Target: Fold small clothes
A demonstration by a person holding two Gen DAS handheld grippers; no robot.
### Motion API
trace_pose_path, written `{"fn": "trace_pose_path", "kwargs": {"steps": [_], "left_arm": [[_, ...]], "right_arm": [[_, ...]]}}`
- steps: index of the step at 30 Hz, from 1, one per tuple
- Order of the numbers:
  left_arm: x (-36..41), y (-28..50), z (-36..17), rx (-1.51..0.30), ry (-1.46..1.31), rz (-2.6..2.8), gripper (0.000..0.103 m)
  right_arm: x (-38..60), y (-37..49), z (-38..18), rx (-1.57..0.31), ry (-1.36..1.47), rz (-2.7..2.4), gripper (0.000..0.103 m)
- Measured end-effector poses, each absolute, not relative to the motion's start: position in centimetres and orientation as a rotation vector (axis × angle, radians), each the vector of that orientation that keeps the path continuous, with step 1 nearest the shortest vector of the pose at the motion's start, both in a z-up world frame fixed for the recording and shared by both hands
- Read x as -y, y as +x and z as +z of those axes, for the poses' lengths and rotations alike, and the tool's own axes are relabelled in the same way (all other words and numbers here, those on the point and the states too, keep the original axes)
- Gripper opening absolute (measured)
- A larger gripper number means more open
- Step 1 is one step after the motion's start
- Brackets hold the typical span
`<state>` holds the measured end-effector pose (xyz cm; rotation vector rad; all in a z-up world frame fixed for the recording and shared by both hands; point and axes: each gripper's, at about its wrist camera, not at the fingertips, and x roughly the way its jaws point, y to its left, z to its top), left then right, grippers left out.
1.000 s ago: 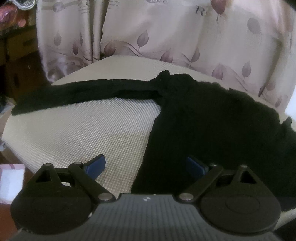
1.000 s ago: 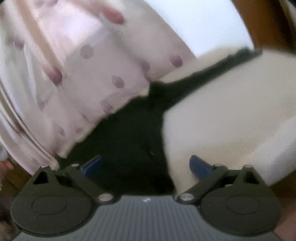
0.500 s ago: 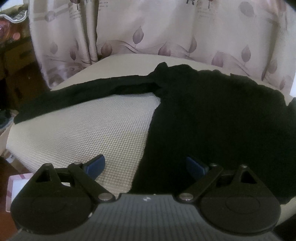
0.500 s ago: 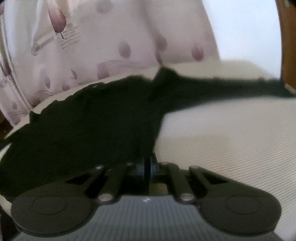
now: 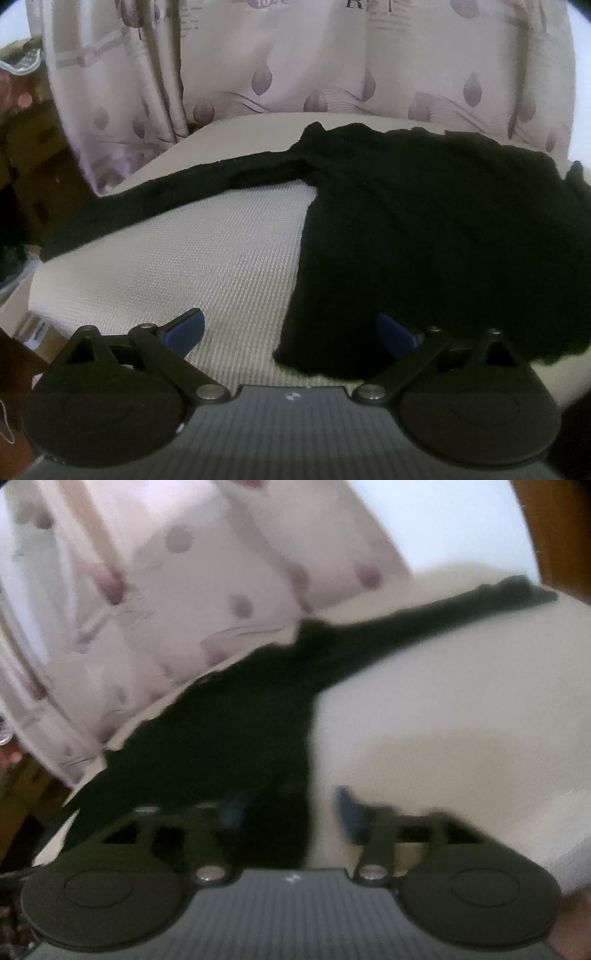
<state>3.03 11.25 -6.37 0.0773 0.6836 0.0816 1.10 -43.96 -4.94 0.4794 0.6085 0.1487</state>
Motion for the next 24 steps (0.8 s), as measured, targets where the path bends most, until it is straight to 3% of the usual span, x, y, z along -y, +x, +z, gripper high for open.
{"fn": "trace_pose_path", "kwargs": {"steps": [1, 4, 6, 7, 8, 11, 12, 24], "left_arm": [[-11.5, 2.8, -6.4, -0.689, 0.066, 0.073, 0.099], [-12.2, 2.4, -6.8, -0.718, -0.006, 0.028, 0.098], [-12.5, 2.4, -7.2, -0.728, -0.053, 0.003, 0.090], [-12.6, 2.3, -7.3, -0.726, -0.074, -0.010, 0.080], [-12.9, 2.2, -7.1, -0.722, -0.101, -0.029, 0.072], [-13.1, 1.7, -6.7, -0.704, -0.103, -0.024, 0.036], [-13.3, 1.5, -6.6, -0.695, -0.096, -0.032, 0.006], [-14.4, -0.7, -5.5, -0.750, -0.068, -0.074, 0.009]], "right_arm": [[43.1, 0.3, -4.8, -0.604, 0.472, 0.153, 0.085], [41.0, -0.5, -5.0, -0.616, 0.390, 0.153, 0.082], [39.3, -0.1, -5.5, -0.627, 0.278, 0.140, 0.037], [38.7, -0.4, -5.7, -0.631, 0.238, 0.127, 0.019], [38.4, -0.4, -5.8, -0.620, 0.231, 0.130, 0.012], [38.9, -0.5, -5.8, -0.604, 0.246, 0.111, 0.011], [39.1, -0.7, -5.7, -0.598, 0.253, 0.109, 0.011], [40.5, -3.9, -4.9, -0.654, 0.329, 0.091, 0.008]]}}
